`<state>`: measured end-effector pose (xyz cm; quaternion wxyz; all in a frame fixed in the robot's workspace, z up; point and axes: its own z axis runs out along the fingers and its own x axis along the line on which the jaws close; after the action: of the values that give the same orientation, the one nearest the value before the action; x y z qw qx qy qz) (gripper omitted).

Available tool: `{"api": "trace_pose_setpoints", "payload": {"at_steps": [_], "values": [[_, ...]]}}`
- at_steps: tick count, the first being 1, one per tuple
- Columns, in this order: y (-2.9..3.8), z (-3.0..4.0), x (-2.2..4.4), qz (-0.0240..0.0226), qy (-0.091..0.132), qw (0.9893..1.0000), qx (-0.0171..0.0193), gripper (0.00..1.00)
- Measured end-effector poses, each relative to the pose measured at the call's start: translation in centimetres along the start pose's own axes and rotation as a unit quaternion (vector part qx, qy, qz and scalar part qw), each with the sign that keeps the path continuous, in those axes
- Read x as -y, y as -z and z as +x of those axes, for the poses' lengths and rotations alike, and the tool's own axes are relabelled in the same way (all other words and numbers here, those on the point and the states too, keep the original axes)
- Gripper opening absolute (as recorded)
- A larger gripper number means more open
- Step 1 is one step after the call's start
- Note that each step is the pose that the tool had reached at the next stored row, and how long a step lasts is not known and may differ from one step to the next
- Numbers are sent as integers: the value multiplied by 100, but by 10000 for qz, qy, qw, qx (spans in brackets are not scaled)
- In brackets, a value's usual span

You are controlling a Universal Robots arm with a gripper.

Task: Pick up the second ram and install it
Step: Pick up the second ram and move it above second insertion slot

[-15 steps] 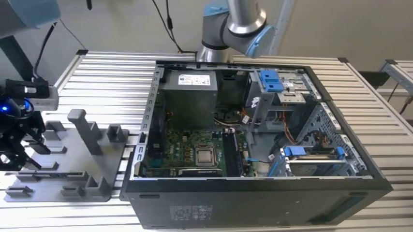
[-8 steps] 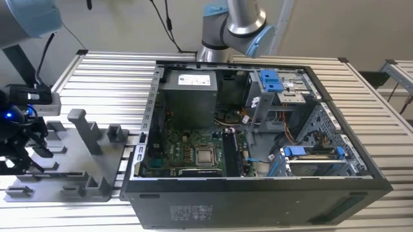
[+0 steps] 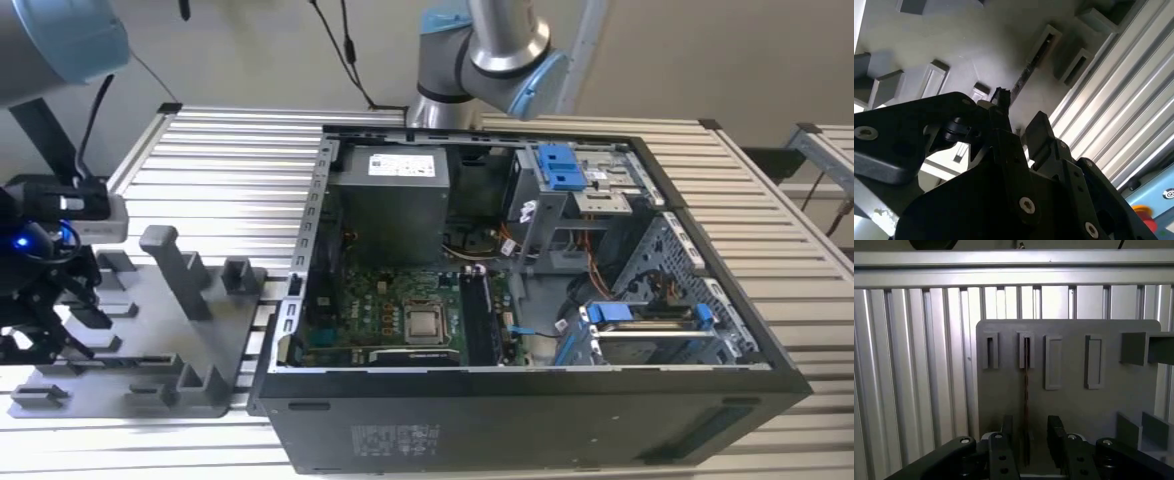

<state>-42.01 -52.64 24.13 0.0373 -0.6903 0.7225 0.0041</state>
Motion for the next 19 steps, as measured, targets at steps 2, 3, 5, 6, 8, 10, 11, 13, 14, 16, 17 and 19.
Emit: {"api": "trace_pose_setpoints", "payload": {"at_steps": [2,3,5,6,8,10,11,13,14,16,17,19], "values": [[-9,1,0,-66,-3,10000,-5,42],[-14,1,-1,-109,-6,9999,-7,42],[-28,2,-1,-174,-10,9998,-9,42],[-33,2,-2,-178,-10,9998,-10,42],[-35,3,-2,-180,-10,9998,-8,42],[-44,3,-1,-179,-10,9998,-6,42],[-54,3,-2,-178,-10,9998,-5,42],[-87,6,-3,-179,-10,9998,-6,42],[-105,7,-4,-179,-10,9998,-5,42],[-141,9,-6,-180,-5,9998,-6,42],[-159,10,-7,-180,6,9998,-5,42],[-195,12,-9,-183,43,9998,-5,42]]}}
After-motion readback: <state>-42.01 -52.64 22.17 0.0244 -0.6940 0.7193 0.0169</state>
